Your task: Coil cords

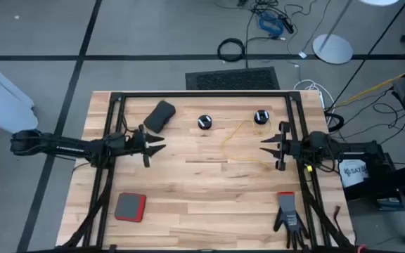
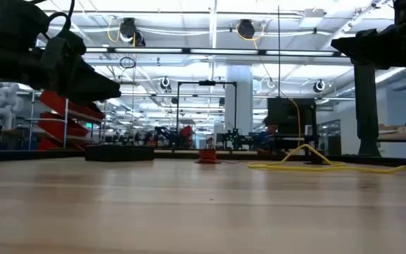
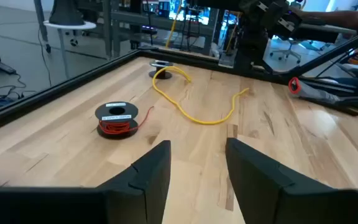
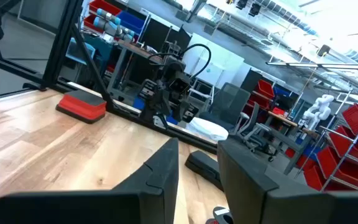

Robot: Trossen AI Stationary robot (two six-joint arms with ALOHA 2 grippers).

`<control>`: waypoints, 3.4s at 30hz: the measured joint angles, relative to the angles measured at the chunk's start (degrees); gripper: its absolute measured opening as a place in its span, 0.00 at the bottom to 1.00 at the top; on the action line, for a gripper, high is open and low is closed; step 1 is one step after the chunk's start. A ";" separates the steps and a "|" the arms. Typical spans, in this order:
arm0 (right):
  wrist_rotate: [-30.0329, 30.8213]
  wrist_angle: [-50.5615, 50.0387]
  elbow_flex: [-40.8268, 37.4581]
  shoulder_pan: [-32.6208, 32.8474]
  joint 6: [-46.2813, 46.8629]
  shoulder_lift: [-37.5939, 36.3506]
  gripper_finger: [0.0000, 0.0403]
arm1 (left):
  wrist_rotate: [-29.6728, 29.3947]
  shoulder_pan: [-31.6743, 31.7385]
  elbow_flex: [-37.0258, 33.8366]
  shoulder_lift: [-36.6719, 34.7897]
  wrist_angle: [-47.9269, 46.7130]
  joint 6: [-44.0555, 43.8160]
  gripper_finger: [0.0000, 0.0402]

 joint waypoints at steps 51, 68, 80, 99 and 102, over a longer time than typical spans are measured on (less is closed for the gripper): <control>0.02 0.00 0.02 0.01 -0.01 -0.01 0.24 | 0.00 0.00 0.00 0.02 0.00 0.00 0.40; 0.00 0.02 0.02 0.02 -0.02 -0.01 0.24 | 0.00 0.00 0.00 0.02 0.00 -0.01 0.40; 0.01 0.01 0.02 0.02 -0.01 -0.01 0.24 | 0.00 -0.02 0.01 0.02 0.00 -0.01 0.40; 0.00 0.01 0.00 0.00 0.00 -0.01 0.24 | -2.25 0.09 0.01 0.00 0.48 17.72 0.40; 0.01 0.00 0.02 0.01 -0.02 -0.01 0.24 | -2.28 0.09 0.00 0.02 0.26 22.34 0.40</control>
